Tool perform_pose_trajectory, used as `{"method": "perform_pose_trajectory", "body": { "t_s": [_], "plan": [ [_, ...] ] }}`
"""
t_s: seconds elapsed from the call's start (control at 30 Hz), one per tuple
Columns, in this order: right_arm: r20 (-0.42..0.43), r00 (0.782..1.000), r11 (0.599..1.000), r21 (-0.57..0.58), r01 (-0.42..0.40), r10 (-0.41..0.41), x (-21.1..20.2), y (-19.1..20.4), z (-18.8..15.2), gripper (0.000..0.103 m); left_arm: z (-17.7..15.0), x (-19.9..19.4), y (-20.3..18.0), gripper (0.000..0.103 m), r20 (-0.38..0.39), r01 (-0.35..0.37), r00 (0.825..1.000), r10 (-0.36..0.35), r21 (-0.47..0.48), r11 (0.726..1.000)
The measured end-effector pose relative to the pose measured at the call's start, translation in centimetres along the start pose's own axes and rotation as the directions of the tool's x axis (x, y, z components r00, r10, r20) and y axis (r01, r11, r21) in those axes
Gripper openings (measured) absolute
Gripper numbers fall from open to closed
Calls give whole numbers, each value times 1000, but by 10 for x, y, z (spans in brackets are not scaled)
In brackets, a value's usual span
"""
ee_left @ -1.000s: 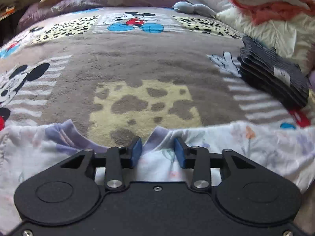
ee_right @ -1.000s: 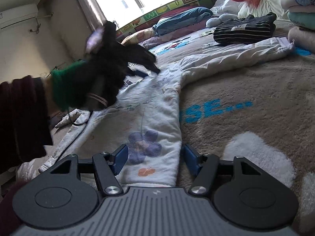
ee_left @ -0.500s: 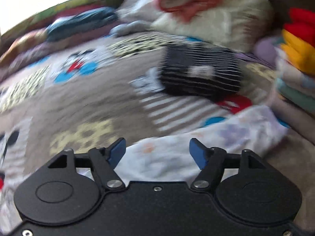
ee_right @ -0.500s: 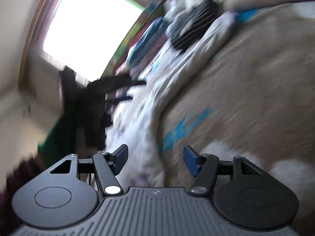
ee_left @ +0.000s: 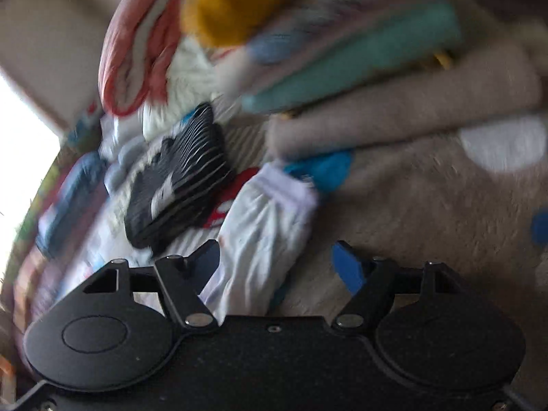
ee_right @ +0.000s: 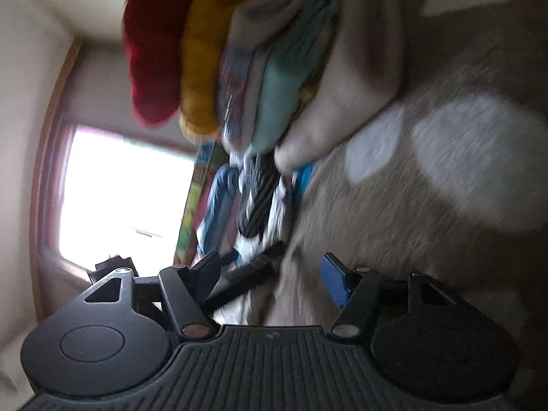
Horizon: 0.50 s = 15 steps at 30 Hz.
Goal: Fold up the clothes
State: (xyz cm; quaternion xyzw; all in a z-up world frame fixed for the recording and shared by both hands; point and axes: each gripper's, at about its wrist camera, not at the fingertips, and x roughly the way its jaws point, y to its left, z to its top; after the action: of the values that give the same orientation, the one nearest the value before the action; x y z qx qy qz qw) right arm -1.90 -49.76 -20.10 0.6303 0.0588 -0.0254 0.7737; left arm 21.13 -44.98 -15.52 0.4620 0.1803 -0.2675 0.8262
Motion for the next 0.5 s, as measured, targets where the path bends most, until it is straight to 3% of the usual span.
{"method": "perform_pose_trajectory", "body": {
  "t_s": [0.1, 0.13, 0.17, 0.3, 0.33, 0.37, 0.4, 0.43, 0.47, 0.5],
  "plan": [
    [45, 999, 998, 55, -19, 16, -5, -9, 11, 67, 3, 10, -13, 40, 11, -55, 998, 55, 55, 997],
    [54, 998, 997, 68, -24, 20, -5, -11, 14, 67, 2, 11, -13, 14, 18, -71, 997, 70, 58, 996],
    [56, 998, 996, 78, -32, 28, -5, -13, 17, 67, 0, 10, -13, 9, 32, -88, 996, 87, 51, 995],
    [47, 998, 994, 94, -55, 50, 3, -20, 28, 68, -7, 5, -8, 9, 87, -145, 986, 144, 1, 989],
    [37, 998, 993, 99, -63, 60, 4, -21, 30, 69, -8, 3, -6, 9, 103, -118, 988, 119, -18, 993],
    [26, 997, 992, 101, -71, 69, 6, -22, 33, 71, -9, 2, -4, 28, 106, -48, 993, 50, -23, 999],
    [5, 997, 993, 92, -76, 76, 12, -21, 35, 72, -10, 4, -3, 37, 86, 17, 996, -16, -11, 1000],
    [-17, 996, 993, 83, -81, 83, 17, -20, 37, 75, -11, 3, 1, 41, 81, 50, 995, -49, -8, 999],
    [-38, 995, 994, 73, -86, 88, 23, -19, 39, 77, -13, -3, 6, 52, 99, 64, 993, -62, -19, 998],
    [-59, 994, 995, 54, -84, 87, 28, -14, 41, 77, -16, -8, 15, 52, 107, 93, 990, -88, -48, 994]
  ]
}}
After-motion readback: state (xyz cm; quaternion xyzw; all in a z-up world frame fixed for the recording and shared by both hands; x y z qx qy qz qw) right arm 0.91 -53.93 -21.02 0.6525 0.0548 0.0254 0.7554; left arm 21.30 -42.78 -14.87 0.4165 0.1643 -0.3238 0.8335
